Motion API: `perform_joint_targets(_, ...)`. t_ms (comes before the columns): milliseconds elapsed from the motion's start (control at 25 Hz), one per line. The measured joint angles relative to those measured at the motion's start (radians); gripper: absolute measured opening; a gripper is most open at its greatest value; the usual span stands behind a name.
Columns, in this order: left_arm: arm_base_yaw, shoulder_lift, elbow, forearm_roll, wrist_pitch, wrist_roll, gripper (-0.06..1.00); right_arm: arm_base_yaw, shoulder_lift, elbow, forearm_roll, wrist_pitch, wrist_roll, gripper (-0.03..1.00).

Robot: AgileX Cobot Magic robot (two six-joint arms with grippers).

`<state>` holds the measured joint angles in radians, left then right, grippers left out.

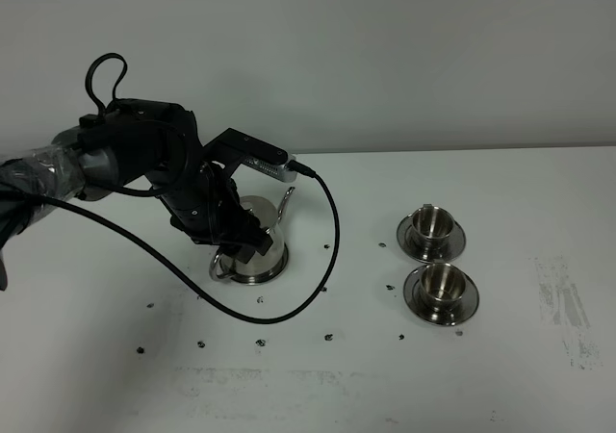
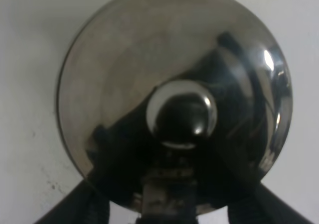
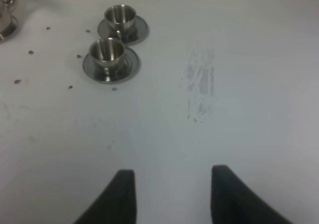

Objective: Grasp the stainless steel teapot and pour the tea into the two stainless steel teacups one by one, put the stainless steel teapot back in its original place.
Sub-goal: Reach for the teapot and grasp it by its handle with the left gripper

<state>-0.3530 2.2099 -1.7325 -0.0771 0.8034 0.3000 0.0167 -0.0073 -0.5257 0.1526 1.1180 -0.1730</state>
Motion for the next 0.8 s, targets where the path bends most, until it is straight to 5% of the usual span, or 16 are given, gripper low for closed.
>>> perform_joint_targets(200, 0.000, 0.002, 0.000, 0.000, -0.001, 0.000, 0.22, 0.000, 0.000, 0.000, 0.000, 0.000, 0.000, 0.34)
perform_joint_targets(800, -0.001, -0.006, 0.000, 0.019, -0.004, 0.055, 0.22, 0.000, 0.000, 0.000, 0.000, 0.000, 0.000, 0.34)
